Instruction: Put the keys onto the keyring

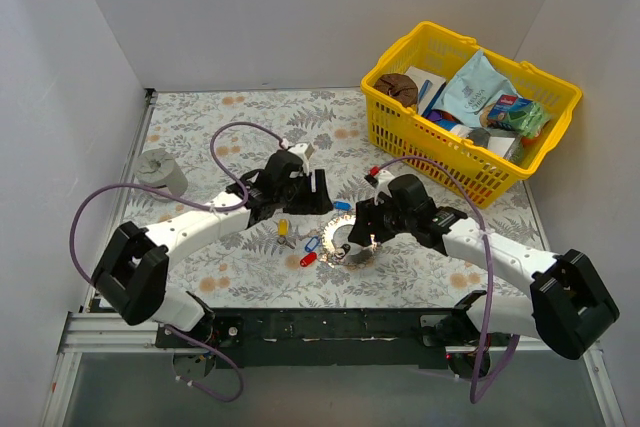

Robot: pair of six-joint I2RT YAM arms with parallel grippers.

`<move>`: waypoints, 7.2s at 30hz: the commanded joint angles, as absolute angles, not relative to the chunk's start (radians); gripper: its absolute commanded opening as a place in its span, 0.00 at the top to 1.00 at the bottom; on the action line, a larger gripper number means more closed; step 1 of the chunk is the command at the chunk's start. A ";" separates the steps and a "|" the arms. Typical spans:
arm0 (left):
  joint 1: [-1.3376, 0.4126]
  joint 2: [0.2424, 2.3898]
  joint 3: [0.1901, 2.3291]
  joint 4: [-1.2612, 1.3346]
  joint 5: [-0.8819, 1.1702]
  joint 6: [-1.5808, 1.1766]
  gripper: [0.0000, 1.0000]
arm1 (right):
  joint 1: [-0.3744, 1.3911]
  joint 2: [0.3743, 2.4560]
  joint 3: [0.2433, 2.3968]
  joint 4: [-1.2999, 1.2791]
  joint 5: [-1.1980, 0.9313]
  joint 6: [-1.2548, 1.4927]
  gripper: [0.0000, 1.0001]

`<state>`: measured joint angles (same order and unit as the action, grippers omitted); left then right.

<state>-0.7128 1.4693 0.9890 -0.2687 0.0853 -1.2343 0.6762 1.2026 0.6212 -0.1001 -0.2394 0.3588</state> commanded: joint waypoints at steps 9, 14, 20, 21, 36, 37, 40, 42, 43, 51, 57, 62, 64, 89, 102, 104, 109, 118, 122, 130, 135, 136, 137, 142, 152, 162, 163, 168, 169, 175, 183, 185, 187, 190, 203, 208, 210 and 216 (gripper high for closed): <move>-0.706 1.322 0.697 -0.108 0.261 -1.256 0.43 | 0.681 1.230 0.672 0.031 -0.330 0.337 0.32; -0.706 1.364 0.663 -0.052 0.264 -1.255 0.51 | 0.681 1.215 0.664 0.034 -0.331 0.344 0.32; -0.706 1.391 0.664 -0.023 0.241 -1.224 0.54 | 0.681 1.207 0.650 0.029 -0.315 0.351 0.32; -0.706 1.402 0.664 -0.021 0.239 -1.223 0.54 | 0.680 1.206 0.655 0.023 -0.311 0.353 0.32; -0.706 1.489 0.646 0.049 0.245 -1.201 0.72 | 0.681 1.190 0.638 0.017 -0.299 0.362 0.32; -0.706 1.491 0.643 0.057 0.248 -1.201 0.74 | 0.681 1.189 0.637 0.018 -0.298 0.364 0.32; -0.706 1.511 0.635 0.072 0.258 -1.190 0.75 | 0.681 1.187 0.627 0.028 -0.293 0.365 0.32; -0.707 1.528 0.638 0.061 0.264 -1.189 0.79 | 0.680 1.187 0.632 0.022 -0.293 0.367 0.32; -0.707 1.528 0.637 0.063 0.268 -1.192 0.80 | 0.681 1.184 0.630 0.021 -0.295 0.367 0.32; -0.709 1.506 0.591 0.097 0.285 -1.198 0.99 | 0.680 1.197 0.617 0.049 -0.307 0.371 0.31; -0.709 1.448 0.583 0.083 0.298 -1.174 1.00 | 0.680 1.198 0.618 0.055 -0.311 0.367 0.31; -0.709 1.384 0.595 0.074 0.311 -1.149 1.00 | 0.678 1.189 0.617 0.072 -0.318 0.356 0.31; -0.709 1.356 0.610 0.058 0.322 -1.140 1.00 | 0.680 1.187 0.624 0.071 -0.324 0.351 0.31; -0.710 1.157 0.859 -0.113 0.505 -0.983 1.00 | 0.614 0.985 0.561 0.383 -0.672 0.353 0.34; -0.710 1.124 0.905 -0.115 0.669 -0.969 1.00 | 0.534 1.034 0.569 0.517 -0.945 0.354 0.44; -0.712 1.124 0.910 -0.109 0.695 -0.968 1.00 | 0.531 1.040 0.569 0.518 -0.965 0.342 0.45; -0.712 1.123 0.926 -0.110 0.715 -0.973 1.00 | 0.526 1.055 0.580 0.563 -1.014 0.370 0.53; -0.710 1.118 0.927 -0.075 0.739 -0.994 1.00 | 0.528 1.081 0.580 0.601 -1.066 0.402 0.59; -0.710 1.124 0.926 -0.069 0.745 -1.003 1.00 | 0.528 1.092 0.569 0.646 -1.063 0.433 0.64; -0.710 1.121 0.933 -0.069 0.759 -1.005 1.00 | 0.523 1.115 0.561 0.660 -1.035 0.436 0.64; -0.710 1.103 0.928 -0.071 0.749 -1.003 1.00 | 0.494 1.098 0.555 0.650 -1.035 0.433 0.62; -0.710 1.101 0.928 -0.074 0.746 -1.005 1.00 | 0.489 1.095 0.557 0.652 -1.040 0.433 0.61; -0.710 1.100 0.930 -0.074 0.744 -1.003 1.00 | 0.479 1.089 0.557 0.649 -1.049 0.433 0.60; -0.710 1.097 0.925 -0.063 0.753 -1.006 1.00 | 0.469 1.074 0.561 0.655 -1.081 0.431 0.48; -0.710 1.094 0.934 -0.041 0.779 -1.020 1.00 | 0.469 1.118 0.537 0.865 -1.184 0.589 0.48; -0.710 1.095 0.934 -0.017 0.799 -1.042 1.00 | 0.471 1.175 0.511 1.074 -1.189 0.735 0.57; -0.710 1.098 0.933 -0.015 0.799 -1.042 1.00 | 0.472 1.178 0.508 1.089 -1.186 0.747 0.56; -0.710 1.106 0.933 -0.014 0.804 -1.045 1.00 | 0.479 1.196 0.515 1.111 -1.174 0.772 0.62; -0.710 1.106 0.933 -0.012 0.805 -1.046 1.00 | 0.480 1.201 0.517 1.112 -1.167 0.773 0.63; -0.710 1.108 0.931 -0.011 0.805 -1.046 1.00 | 0.483 1.227 0.517 1.166 -1.157 0.822 0.79; -0.712 1.114 0.925 -0.011 0.815 -1.045 1.00 | 0.486 1.239 0.537 1.146 -1.140 0.824 0.94; -0.710 1.106 0.922 -0.011 0.804 -1.043 1.00 | 0.485 1.241 0.541 1.114 -1.141 0.812 0.99; -0.710 1.098 0.919 -0.017 0.789 -1.035 1.00 | 0.488 1.238 0.546 1.089 -1.134 0.787 0.99; -0.710 1.092 0.928 -0.040 0.764 -1.025 0.94 | 0.486 1.215 0.554 0.999 -1.117 0.727 0.99; -0.693 0.976 0.908 -0.035 0.569 -1.055 0.17 | 0.486 1.052 0.626 0.529 -1.017 0.384 0.99; -0.684 0.991 0.890 0.054 0.636 -1.106 0.26 | 0.486 0.977 0.585 0.679 -0.922 0.474 0.99; -0.683 0.994 0.882 0.104 0.673 -1.130 0.34 | 0.486 0.954 0.560 0.747 -0.898 0.541 0.99; -0.681 1.029 0.891 0.167 0.764 -1.154 0.44 | 0.486 0.937 0.571 0.798 -0.908 0.586 0.99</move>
<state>-0.6865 1.0138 0.8810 0.0891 0.6800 -1.1324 0.4847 0.9508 0.5583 0.6678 -0.9180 0.5262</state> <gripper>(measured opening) 0.582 0.024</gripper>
